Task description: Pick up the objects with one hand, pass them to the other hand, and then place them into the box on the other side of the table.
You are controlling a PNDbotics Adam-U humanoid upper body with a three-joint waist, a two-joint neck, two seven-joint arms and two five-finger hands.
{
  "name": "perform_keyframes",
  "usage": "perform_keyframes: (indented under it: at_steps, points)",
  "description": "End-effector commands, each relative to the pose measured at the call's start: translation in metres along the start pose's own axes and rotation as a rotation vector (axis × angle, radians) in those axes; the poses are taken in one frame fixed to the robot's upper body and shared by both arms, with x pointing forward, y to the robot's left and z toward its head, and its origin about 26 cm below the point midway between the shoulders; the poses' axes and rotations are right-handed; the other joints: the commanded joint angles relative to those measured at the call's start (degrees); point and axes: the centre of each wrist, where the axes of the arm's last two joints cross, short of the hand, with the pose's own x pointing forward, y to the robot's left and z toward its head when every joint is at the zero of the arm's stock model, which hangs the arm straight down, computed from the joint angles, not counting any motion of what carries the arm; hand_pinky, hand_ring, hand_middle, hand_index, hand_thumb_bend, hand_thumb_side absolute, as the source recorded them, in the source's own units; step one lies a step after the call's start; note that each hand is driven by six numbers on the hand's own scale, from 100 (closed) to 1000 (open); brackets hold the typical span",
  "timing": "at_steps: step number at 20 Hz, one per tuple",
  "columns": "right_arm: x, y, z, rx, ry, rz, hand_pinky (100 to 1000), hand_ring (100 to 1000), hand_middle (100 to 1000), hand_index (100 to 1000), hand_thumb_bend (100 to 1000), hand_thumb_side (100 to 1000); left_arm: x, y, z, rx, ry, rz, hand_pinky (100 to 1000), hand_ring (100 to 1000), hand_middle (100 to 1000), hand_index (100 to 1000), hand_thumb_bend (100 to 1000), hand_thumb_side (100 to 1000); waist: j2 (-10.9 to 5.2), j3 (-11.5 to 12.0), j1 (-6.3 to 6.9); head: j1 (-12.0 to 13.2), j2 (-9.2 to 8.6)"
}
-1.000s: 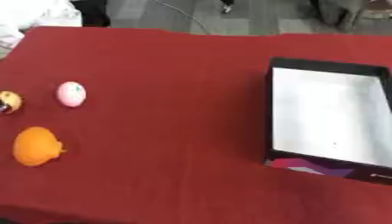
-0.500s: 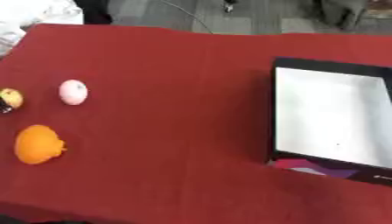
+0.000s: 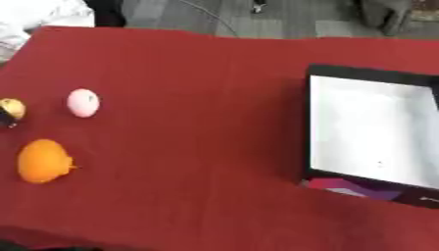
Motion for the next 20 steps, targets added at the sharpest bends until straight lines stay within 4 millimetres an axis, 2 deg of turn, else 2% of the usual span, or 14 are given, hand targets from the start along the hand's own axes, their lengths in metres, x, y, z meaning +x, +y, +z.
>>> perform_keyframes:
  at_steps: [1, 4, 10, 15, 20]
  points:
    - [0.008, -0.004, -0.005, 0.011, -0.031, 0.017, 944, 1000, 751, 963, 100, 585, -0.004, 0.031, 0.013, 0.015, 0.041, 0.104, 673, 613, 553, 503, 100, 143, -1.09, 0.2, 0.21, -0.2, -0.16]
    - [0.009, -0.004, -0.005, 0.013, -0.037, 0.019, 944, 1000, 752, 963, 100, 584, -0.002, 0.051, 0.032, 0.091, -0.043, 0.126, 665, 595, 529, 495, 100, 169, -1.14, 0.6, 0.3, -0.6, -0.22]
    - [0.015, -0.003, -0.011, 0.027, -0.06, 0.013, 944, 1000, 756, 963, 100, 583, 0.001, 0.084, 0.088, 0.241, -0.265, 0.161, 643, 549, 481, 486, 100, 261, -1.39, 1.2, 0.44, -2.5, -0.56]
    - [0.027, 0.004, -0.021, 0.106, -0.108, 0.002, 942, 1000, 767, 963, 100, 572, 0.009, 0.082, 0.138, 0.31, -0.484, 0.167, 635, 514, 450, 482, 100, 315, -1.67, 1.1, 0.23, -5.2, -0.42]
    - [0.043, 0.023, -0.033, 0.322, -0.154, 0.019, 940, 1000, 798, 971, 100, 540, 0.018, 0.066, 0.184, 0.344, -0.702, 0.204, 631, 478, 434, 481, 100, 419, -1.9, 0.9, -0.16, -6.9, -0.4]
